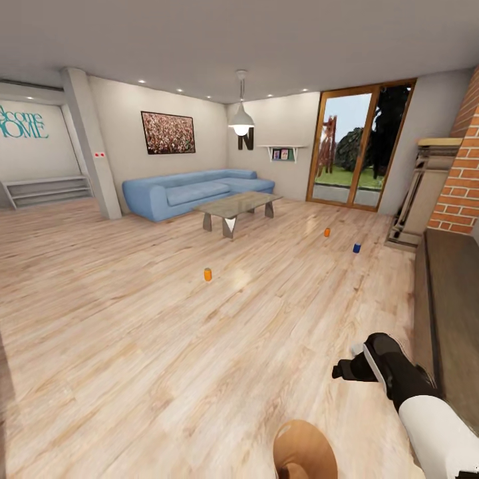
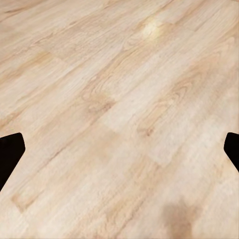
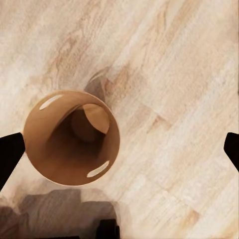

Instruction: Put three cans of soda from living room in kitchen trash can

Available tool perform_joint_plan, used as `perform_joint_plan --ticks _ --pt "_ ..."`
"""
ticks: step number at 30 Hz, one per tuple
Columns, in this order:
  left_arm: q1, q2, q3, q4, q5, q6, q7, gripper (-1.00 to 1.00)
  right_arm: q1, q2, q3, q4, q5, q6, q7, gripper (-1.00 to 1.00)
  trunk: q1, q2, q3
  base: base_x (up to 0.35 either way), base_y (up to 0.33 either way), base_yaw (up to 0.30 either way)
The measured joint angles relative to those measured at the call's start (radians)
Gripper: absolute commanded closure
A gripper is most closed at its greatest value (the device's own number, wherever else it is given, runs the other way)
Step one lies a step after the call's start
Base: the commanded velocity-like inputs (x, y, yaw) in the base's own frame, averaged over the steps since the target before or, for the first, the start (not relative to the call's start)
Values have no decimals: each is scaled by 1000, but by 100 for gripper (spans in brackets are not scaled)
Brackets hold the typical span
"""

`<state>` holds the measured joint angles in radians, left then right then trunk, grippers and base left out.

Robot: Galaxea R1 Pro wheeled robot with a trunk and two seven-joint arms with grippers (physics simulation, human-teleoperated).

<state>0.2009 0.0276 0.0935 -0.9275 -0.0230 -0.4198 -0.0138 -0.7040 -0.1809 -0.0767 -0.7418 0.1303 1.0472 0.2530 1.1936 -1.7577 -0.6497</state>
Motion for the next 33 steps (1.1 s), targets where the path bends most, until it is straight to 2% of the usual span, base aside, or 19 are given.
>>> perform_joint_plan --ticks 4,9,33 --pt "0 1 0 0 0 0 0 -100 -1 26 9 0 13 0 -1 -100 15 -28 -13 0 0 0" --pt "0 1 0 0 0 0 0 -100 -8 39 14 -1 20 0 -1 -100 34 -63 -28 0 0 0" --pt "0 3 0 -1 0 0 0 -100 -18 41 16 2 21 0 -35 -100 126 -231 -103 0 0 0"
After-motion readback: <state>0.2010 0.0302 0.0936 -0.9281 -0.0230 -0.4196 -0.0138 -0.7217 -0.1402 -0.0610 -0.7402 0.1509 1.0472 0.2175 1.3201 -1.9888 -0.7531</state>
